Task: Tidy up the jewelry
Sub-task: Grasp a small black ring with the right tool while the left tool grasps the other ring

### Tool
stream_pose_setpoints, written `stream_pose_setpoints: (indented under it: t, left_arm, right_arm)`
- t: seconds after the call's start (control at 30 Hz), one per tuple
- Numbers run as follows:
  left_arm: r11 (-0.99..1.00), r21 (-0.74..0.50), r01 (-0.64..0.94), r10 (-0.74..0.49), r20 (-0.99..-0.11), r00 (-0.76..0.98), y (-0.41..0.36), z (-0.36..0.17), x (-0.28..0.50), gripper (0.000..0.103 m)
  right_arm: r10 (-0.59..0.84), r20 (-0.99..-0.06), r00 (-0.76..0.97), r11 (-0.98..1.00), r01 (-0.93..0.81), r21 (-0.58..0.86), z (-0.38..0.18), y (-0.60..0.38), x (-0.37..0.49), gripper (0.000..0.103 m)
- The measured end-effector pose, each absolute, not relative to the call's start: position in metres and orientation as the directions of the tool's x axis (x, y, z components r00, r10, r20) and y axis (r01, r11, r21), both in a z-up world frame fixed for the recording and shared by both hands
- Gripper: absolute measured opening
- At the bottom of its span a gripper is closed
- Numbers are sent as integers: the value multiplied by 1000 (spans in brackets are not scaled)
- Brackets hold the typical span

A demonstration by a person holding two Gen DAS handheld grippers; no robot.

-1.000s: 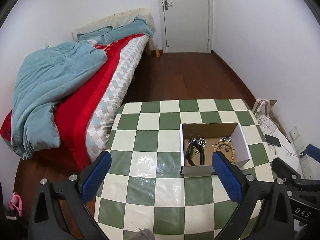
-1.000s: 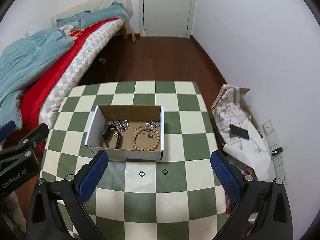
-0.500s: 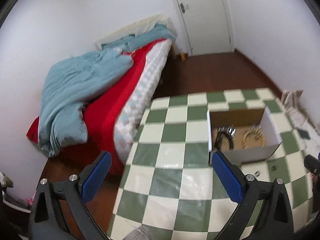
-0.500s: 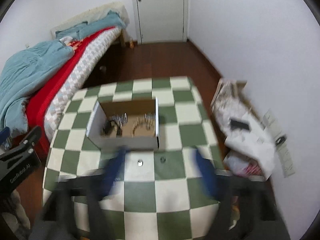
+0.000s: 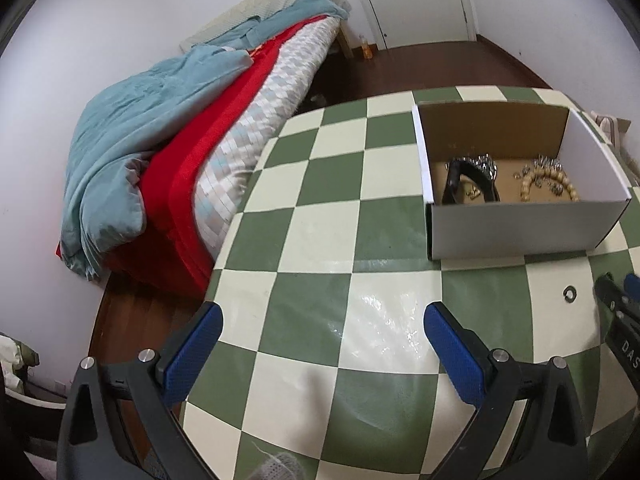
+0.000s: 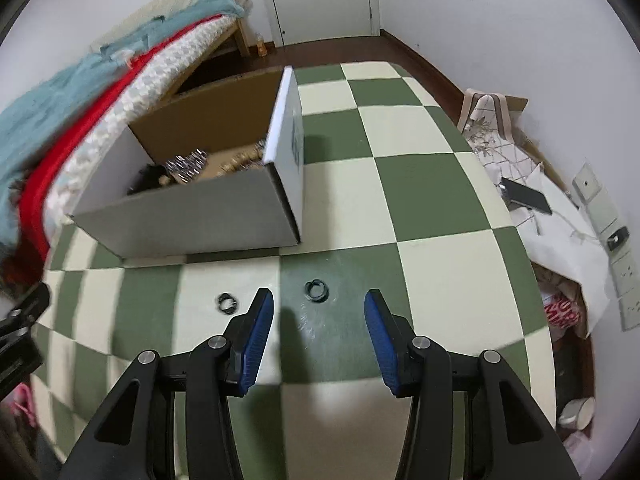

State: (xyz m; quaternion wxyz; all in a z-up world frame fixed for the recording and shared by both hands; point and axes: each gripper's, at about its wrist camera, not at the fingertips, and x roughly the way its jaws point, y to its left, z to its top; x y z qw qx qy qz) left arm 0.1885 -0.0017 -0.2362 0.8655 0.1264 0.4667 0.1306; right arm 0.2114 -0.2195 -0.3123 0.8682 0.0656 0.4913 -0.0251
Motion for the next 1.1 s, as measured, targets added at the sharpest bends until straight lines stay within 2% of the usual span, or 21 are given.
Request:
stream_pose_setpoints:
  t: [0.13, 0.17, 0.2, 0.27, 0.5, 0.7, 0.83, 0.9, 1.0, 1.03, 1.07, 1.1]
  left_arm:
    - [939, 328, -101, 331, -791, 515, -1, -243, 191, 102]
    - [940, 326, -98, 328, -793, 513, -2, -243, 192, 102]
    - [942, 322, -93, 323, -795, 513, -4, -244, 192, 102]
    - [947, 312, -79, 307, -801, 513, -9, -245, 193, 102]
    - [980, 196, 18, 162, -852, 498, -48, -252, 201, 102]
    - [977, 156, 143, 70, -875, 479, -99, -268, 209, 100]
    - [971, 146, 192, 43, -888, 457, -119, -278, 210, 89]
    - [968, 141, 210, 32, -893, 450, -125, -282, 210, 88]
    - [965, 120, 232, 1, -890, 456, -130, -281, 210, 78]
    - [965, 113, 238, -8, -890, 455, -130, -281, 211, 71]
    - [963, 102, 248, -22, -891, 453, -131, -280, 212, 58]
    - [962, 90, 257, -37, -892, 450, -132, -279, 212, 50]
  right_arm:
    - [-38, -845, 534, 998, 70, -1, -320, -206, 217, 45]
    - [-47, -841, 539, 998, 60, -17, -320, -202, 217, 35]
    - [-45, -834, 549, 999, 46, -23, -321, -199, 217, 12]
    - [-64, -832, 551, 998, 37, -52, -320, -194, 217, 13]
    - [-14, -820, 572, 990, 124, 70, -303, -225, 197, 13]
    - [-38, -817, 575, 978, 188, 87, -292, -253, 187, 13]
    - [-59, -820, 569, 970, 226, 87, -291, -268, 183, 13]
    - [-61, -823, 564, 966, 242, 94, -292, -275, 182, 13]
    - [-66, -827, 559, 963, 253, 94, -296, -281, 182, 13]
    - [-65, -828, 558, 962, 257, 97, -297, -282, 181, 13]
    - [-66, -828, 557, 960, 261, 99, -297, -283, 181, 13]
    - [-66, -828, 557, 959, 264, 101, -298, -284, 180, 13]
